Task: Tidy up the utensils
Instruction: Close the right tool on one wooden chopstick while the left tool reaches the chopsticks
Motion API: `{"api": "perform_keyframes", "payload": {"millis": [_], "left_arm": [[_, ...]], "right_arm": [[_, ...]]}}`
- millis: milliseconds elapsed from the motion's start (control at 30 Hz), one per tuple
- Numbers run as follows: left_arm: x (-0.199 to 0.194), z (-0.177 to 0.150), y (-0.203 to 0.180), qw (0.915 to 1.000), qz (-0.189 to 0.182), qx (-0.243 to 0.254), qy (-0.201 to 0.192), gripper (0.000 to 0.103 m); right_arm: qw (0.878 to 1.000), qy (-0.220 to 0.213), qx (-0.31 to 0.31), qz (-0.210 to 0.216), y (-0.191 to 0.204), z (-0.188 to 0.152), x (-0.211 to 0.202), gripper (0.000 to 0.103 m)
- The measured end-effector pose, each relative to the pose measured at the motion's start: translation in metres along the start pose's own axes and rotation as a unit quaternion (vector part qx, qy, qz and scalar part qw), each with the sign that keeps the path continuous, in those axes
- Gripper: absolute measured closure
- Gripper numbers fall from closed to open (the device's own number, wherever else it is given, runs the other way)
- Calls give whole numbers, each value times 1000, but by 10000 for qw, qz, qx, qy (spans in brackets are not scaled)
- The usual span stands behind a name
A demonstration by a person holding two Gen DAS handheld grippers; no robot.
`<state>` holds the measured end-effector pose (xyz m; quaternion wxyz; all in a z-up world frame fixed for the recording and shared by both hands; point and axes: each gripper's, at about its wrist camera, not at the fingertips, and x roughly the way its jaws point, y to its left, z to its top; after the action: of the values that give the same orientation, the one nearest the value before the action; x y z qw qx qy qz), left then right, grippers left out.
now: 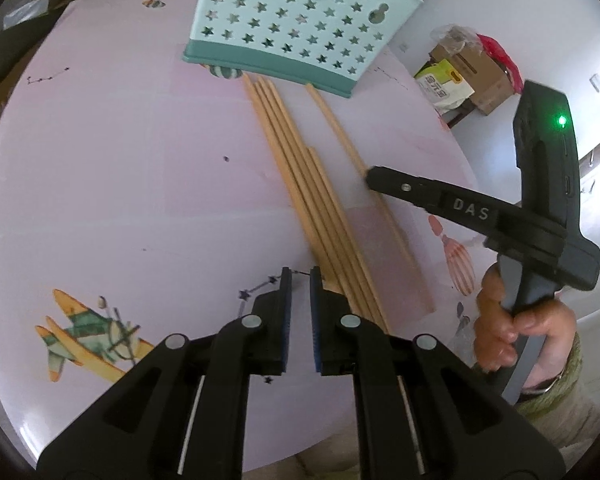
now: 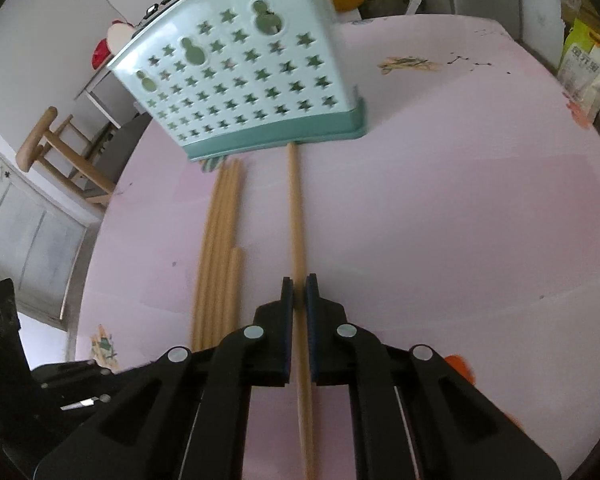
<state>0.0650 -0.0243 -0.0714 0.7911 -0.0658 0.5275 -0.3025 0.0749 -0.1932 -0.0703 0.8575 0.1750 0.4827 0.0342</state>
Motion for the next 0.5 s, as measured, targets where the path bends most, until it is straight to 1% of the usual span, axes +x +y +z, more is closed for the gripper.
{"api": "perform_keyframes", "payload": {"millis": [33,133,200,267,367,500], "left_arm": [[-2,1,3,10000,6,-10,-36,85],[-5,7,7,9999,18,-67,-155,74],[-5,14,5,9996,12,-29,-278,73],[-3,20,5,9994,94,17,-343,72],[6,28,5,9989,264,53,-374,72],[10,32,-1,9972,522,244,-473,72]], "right_arm": [[10000,-9,-2,-31,-2,0,-1,96],[10000,-27,0,-53,-10,0,-5,96],[10000,-41,-11,-51,-11,-1,-5,96],[10000,-52,-26,-67,-10,-2,-5,96],[9999,-69,-91,-120,-9,-2,-5,96],[9998,-77,-116,-103,-8,-2,-3,96]]}}
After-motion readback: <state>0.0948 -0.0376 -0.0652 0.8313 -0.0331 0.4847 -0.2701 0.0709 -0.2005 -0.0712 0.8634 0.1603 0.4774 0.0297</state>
